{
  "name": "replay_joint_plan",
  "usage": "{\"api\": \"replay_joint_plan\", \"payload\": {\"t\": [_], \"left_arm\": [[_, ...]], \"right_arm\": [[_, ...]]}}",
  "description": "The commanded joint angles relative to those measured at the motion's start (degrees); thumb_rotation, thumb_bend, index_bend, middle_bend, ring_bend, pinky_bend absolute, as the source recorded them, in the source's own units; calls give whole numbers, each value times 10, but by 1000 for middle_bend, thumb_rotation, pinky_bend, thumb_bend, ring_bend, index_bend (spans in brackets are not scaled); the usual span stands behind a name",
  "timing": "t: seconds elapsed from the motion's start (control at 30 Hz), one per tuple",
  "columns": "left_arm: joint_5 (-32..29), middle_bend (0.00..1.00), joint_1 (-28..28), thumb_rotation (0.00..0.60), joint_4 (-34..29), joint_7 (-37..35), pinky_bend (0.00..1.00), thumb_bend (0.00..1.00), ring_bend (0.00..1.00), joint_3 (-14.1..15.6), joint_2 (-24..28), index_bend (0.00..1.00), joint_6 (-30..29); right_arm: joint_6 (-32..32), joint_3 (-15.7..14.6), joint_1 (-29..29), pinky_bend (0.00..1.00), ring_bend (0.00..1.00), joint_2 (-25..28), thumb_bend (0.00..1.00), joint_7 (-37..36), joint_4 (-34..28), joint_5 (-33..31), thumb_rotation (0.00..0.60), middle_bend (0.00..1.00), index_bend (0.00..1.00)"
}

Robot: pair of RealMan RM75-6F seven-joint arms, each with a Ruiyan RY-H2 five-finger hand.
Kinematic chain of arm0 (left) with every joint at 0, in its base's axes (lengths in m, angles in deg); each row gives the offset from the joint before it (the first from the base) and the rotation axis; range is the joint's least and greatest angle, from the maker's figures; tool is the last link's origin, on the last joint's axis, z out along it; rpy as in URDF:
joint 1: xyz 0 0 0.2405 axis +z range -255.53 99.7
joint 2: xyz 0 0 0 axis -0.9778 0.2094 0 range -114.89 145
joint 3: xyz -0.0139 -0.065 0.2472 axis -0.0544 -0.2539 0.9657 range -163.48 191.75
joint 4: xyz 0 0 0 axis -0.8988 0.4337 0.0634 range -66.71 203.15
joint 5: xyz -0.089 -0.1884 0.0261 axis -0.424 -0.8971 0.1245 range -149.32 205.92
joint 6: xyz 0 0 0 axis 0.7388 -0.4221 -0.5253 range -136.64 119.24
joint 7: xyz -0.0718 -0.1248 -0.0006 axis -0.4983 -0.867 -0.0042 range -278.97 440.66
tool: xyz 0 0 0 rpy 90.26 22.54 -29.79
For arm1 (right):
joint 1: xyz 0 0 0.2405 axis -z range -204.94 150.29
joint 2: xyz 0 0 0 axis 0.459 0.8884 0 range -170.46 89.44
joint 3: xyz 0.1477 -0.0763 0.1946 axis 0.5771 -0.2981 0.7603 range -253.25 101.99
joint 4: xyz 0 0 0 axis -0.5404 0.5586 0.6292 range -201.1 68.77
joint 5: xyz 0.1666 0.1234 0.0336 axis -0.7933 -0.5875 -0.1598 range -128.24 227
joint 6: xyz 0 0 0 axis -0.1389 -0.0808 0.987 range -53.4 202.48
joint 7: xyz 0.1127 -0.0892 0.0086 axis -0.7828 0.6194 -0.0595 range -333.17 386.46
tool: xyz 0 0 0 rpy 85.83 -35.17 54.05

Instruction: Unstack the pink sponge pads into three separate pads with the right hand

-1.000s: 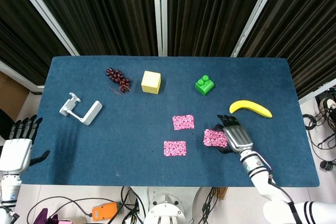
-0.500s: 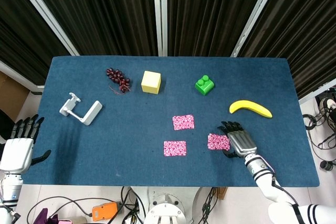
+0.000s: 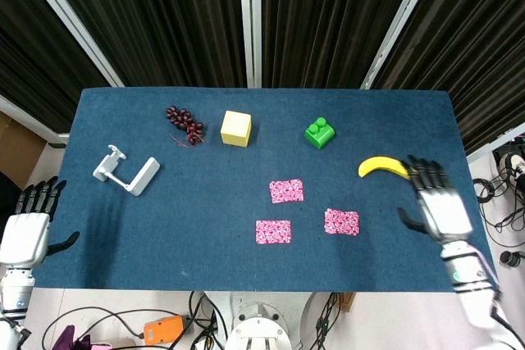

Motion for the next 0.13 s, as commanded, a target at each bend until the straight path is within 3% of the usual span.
{"api": "replay_joint_plan", "payload": {"t": [0.03,0.13], "left_arm": [[-2,0,0,600,1,-1,0,122,0,0,-2,0,1],[-4,0,0,600,0,0,0,122,0,-1,-4,0,1]], "right_arm": [[67,-22,64,0,0,41,497,-32,-9,41,600,39,0],[89,-29,89,0,0,43,496,-56,1,58,600,35,0]]}}
